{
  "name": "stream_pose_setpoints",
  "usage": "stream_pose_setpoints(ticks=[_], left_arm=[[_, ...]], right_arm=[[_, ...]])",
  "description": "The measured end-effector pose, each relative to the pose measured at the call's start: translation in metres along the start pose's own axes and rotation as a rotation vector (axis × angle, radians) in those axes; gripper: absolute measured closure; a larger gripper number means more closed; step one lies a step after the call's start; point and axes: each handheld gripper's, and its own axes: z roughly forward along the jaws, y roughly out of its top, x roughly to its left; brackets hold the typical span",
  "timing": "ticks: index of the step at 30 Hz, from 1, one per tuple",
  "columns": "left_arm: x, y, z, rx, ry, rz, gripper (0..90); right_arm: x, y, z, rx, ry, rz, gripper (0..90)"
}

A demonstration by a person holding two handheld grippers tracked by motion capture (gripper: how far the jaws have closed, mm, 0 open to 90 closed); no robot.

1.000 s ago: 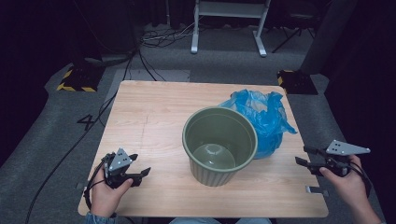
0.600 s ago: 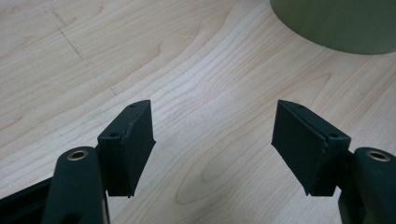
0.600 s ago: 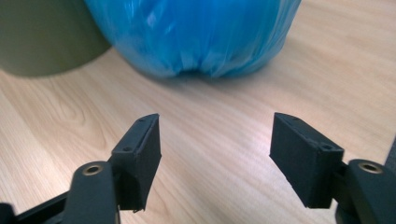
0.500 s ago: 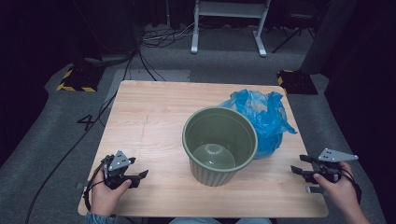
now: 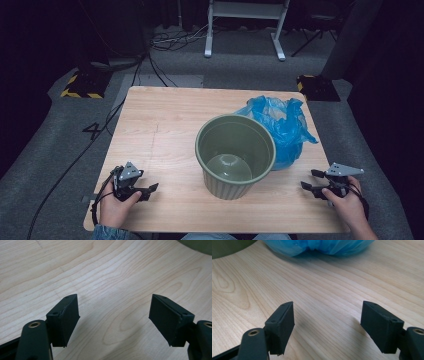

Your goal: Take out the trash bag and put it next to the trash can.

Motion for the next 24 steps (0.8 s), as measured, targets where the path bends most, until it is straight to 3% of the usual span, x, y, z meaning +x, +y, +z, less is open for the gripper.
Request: stream_pose_setpoints(ticks=[8, 9, 14, 20, 24], left_arm=[[0.005, -0.005, 0.003, 0.041, 0.031, 0.010, 20.6], [0.006, -0.007, 0.005, 0.016, 0.032, 0.003, 19.4], [0.009, -0.009, 0.005, -0.014, 0.029, -0.050, 19.1], [0.007, -0.008, 0.007, 0.007, 0.067, 0.002, 18.9], [0.007, -0.008, 0.007, 0.011, 0.062, 0.004, 17.3]], right_arm=[[0.010, 0.004, 0.009, 0.013, -0.004, -0.038, 23.3], [0.011, 0.004, 0.010, 0.016, -0.005, -0.037, 22.6], [0.011, 0.005, 0.010, 0.019, -0.002, -0.037, 20.8], [0.013, 0.004, 0.010, 0.017, -0.013, -0.030, 20.8], [0.014, 0.004, 0.009, 0.014, -0.025, -0.026, 21.1]])
